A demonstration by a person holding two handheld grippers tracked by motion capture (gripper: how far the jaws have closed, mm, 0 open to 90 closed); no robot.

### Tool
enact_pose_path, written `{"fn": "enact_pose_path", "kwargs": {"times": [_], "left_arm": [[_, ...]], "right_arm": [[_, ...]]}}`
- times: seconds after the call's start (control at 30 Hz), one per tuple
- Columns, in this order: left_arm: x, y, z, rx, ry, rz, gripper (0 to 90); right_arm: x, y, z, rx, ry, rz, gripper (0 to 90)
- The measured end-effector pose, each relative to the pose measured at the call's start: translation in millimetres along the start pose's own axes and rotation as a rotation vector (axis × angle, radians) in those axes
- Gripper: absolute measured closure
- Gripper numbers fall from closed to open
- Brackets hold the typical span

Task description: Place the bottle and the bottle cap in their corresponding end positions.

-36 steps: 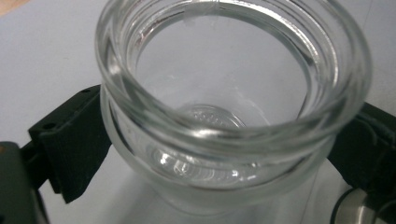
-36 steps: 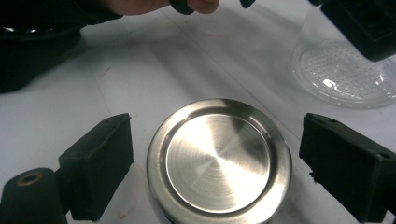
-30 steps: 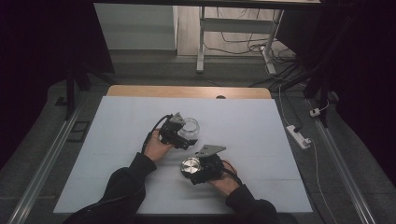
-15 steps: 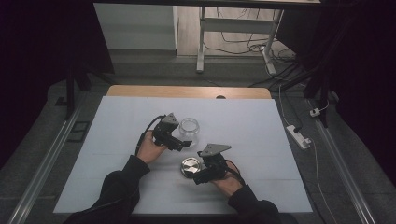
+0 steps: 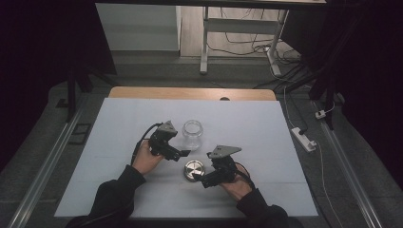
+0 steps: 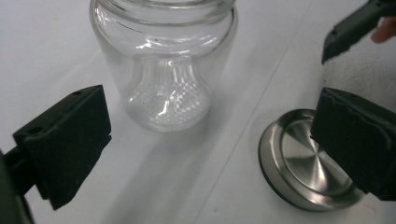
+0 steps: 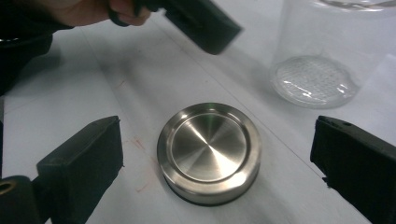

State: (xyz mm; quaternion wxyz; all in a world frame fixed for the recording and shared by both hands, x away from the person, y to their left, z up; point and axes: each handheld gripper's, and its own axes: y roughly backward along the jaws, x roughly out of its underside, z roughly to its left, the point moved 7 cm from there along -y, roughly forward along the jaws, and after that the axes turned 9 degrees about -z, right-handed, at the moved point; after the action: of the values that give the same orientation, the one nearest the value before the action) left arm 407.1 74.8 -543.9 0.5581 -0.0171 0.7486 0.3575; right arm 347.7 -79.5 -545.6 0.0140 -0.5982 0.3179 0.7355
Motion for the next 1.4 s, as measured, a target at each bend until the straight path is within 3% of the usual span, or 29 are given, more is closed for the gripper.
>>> {"fn": "enact_pose_path", "kwargs": {"times": [0.23, 0.4, 0.53, 0.77, 0.9, 1.4], "left_arm": [[4.7, 17.4, -8.9, -0.001, 0.004, -0.018, 0.0], [5.1, 32.7, -16.1, 0.023, 0.039, -0.057, 0.0], [6.7, 43.7, -20.9, 0.011, 0.047, -0.076, 0.0], [21.0, 56.7, -25.6, -0.013, 0.034, -0.053, 0.0], [28.4, 67.7, -28.0, -0.023, 0.048, -0.062, 0.0], [61.0, 108.7, -37.0, -0.085, 0.084, -0.076, 0.0]], "right_arm": [[-3.2, 12.1, -8.2, 0.023, -0.011, -0.037, 1.7], [-4.1, 16.6, -9.0, 0.02, -0.02, -0.044, 0.6], [-5.1, 20.3, -8.2, 0.022, -0.01, -0.048, 0.3], [-3.7, 27.2, -7.1, 0.014, 0.012, -0.037, 0.0], [-2.3, 33.4, -6.0, 0.019, 0.04, -0.031, 0.0], [5.8, 67.1, -19.3, 0.098, 0.005, -0.044, 0.0]]}}
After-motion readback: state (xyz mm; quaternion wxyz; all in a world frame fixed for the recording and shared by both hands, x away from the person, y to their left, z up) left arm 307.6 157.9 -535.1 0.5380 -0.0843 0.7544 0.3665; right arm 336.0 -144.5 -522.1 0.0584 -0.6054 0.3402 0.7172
